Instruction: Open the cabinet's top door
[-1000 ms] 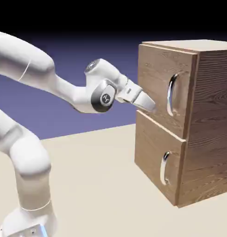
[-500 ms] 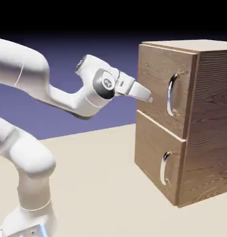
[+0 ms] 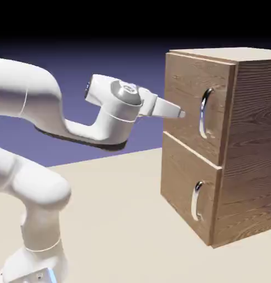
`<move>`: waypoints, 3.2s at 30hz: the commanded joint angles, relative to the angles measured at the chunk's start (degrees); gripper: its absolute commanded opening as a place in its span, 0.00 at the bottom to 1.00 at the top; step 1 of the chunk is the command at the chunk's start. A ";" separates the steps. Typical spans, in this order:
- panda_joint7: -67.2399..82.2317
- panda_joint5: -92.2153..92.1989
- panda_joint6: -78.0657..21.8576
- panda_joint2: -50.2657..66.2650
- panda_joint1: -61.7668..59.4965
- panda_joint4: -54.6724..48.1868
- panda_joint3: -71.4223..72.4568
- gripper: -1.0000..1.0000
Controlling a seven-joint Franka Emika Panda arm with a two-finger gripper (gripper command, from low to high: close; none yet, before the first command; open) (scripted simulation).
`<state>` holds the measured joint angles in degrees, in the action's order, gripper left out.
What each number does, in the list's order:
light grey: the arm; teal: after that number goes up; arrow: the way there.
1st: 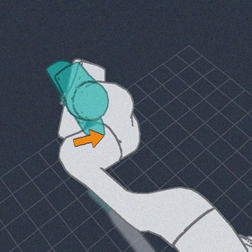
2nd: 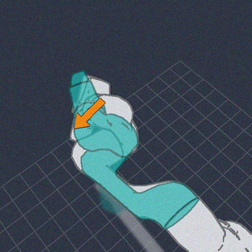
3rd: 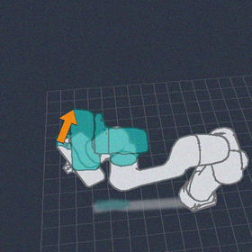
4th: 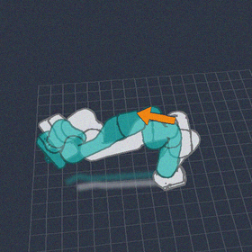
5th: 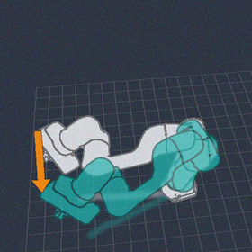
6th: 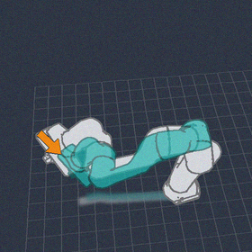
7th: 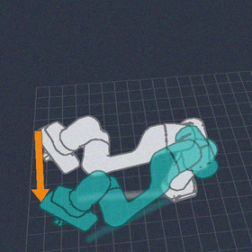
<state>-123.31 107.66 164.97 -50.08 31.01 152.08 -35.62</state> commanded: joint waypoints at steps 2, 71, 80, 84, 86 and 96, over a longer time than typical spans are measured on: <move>-3.75 4.99 -0.42 -0.81 1.40 -0.41 -1.65 1.00; -40.74 -9.84 -0.46 -21.17 -50.82 15.97 56.95 0.00; -24.79 -32.26 -9.71 -27.38 -44.58 19.97 62.72 0.00; -20.00 -41.81 -19.53 -28.55 -38.55 20.12 67.21 0.00; -18.54 -46.09 -24.51 -28.62 -36.13 19.55 69.99 0.00; -15.90 -64.40 -49.42 -24.35 -32.82 9.79 86.58 0.00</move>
<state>-139.22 43.30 115.62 -74.43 -1.81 161.88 50.94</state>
